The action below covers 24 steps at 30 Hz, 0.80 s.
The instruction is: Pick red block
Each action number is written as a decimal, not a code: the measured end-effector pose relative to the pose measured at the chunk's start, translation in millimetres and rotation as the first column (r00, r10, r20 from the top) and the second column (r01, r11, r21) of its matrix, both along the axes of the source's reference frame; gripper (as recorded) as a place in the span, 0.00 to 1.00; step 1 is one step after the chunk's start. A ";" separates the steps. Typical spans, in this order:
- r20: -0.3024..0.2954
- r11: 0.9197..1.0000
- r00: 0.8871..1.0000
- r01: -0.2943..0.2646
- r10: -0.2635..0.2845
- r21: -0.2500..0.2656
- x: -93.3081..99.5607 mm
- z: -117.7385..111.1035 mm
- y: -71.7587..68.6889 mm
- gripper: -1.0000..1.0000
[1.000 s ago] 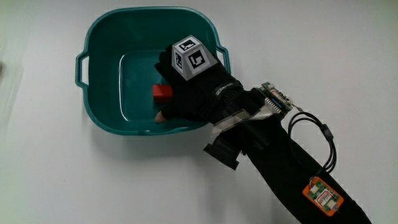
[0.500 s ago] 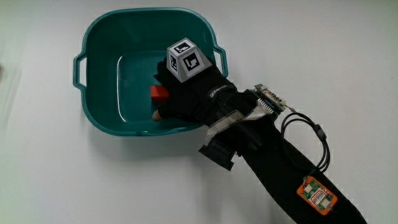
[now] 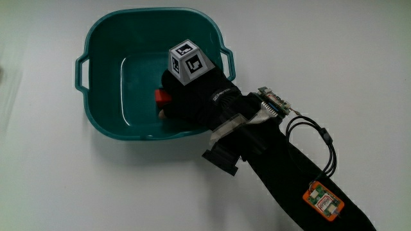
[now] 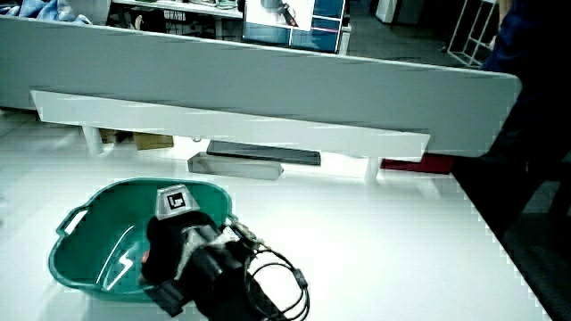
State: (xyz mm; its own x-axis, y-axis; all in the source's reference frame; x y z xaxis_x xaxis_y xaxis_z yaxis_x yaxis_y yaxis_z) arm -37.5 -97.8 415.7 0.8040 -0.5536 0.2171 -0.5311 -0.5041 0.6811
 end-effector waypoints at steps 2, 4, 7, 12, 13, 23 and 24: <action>-0.012 1.000 1.000 0.000 0.000 0.002 -0.2 1.4 -0.2 0.81; -0.001 1.000 1.000 -0.001 0.001 0.008 -0.6 0.8 -0.7 0.83; 0.000 1.000 1.000 0.005 -0.005 0.009 -1.2 1.1 -0.3 0.86; -0.018 1.000 1.000 0.002 -0.002 0.001 -2.3 5.7 -0.2 0.91; -0.021 1.000 1.000 0.000 0.000 0.003 -2.7 7.1 0.0 0.92; -0.019 0.999 1.000 0.024 -0.023 0.049 -3.7 4.6 1.8 1.00; -0.014 0.998 1.000 0.021 -0.020 0.052 -3.2 2.8 1.5 1.00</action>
